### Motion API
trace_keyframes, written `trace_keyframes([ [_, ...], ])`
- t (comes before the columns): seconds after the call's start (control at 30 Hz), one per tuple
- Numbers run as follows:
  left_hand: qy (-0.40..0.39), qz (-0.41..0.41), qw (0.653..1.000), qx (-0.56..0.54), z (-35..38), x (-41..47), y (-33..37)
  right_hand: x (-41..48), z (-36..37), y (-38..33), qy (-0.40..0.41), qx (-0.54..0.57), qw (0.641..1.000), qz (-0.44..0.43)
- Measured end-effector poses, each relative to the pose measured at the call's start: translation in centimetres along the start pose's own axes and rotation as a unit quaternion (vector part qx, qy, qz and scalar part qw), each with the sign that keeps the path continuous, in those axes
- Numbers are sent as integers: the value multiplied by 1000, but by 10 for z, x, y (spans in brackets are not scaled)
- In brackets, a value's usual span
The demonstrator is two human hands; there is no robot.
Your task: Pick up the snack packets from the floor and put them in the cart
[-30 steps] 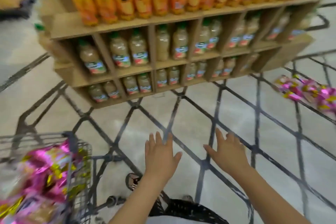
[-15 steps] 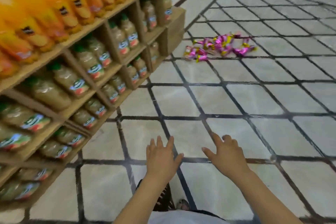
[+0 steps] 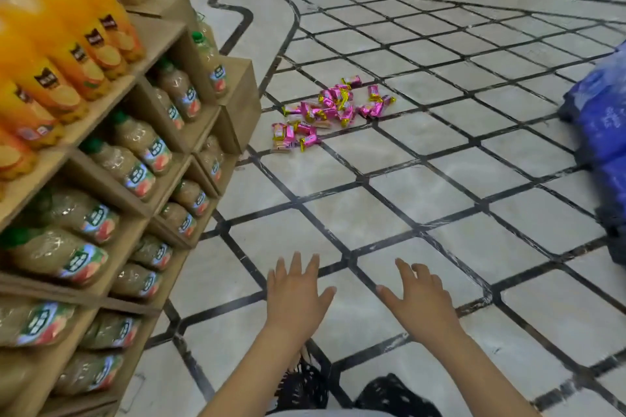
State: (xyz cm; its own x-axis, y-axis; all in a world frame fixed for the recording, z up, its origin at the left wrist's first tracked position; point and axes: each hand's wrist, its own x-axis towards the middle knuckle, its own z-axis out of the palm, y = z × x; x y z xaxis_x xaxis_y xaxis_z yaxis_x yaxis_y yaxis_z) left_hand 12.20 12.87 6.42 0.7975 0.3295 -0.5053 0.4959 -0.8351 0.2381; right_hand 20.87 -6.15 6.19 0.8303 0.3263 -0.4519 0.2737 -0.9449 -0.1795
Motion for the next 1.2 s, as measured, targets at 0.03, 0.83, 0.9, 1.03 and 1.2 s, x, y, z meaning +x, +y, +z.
trace_keyframes([
  [0.03, -3, 1, 1000, 4, -7, 11, -6, 9, -1, -7, -2, 1, 1000, 2],
  [0.83, 27, 2, 1000, 13, -210, 382, 121, 410, -213, 22, 5, 55, 998, 32],
  [0.9, 29, 12, 999, 9, -222, 411, 141, 440, -232, 34, 8, 49, 998, 45],
  [1.03, 24, 29, 999, 21, -231, 461, 166, 491, -253, 49, -14, 88, 993, 82],
  [1.2, -23, 36, 999, 19, -244, 542, 179, 562, -264, 61, -59, 115, 984, 126],
])
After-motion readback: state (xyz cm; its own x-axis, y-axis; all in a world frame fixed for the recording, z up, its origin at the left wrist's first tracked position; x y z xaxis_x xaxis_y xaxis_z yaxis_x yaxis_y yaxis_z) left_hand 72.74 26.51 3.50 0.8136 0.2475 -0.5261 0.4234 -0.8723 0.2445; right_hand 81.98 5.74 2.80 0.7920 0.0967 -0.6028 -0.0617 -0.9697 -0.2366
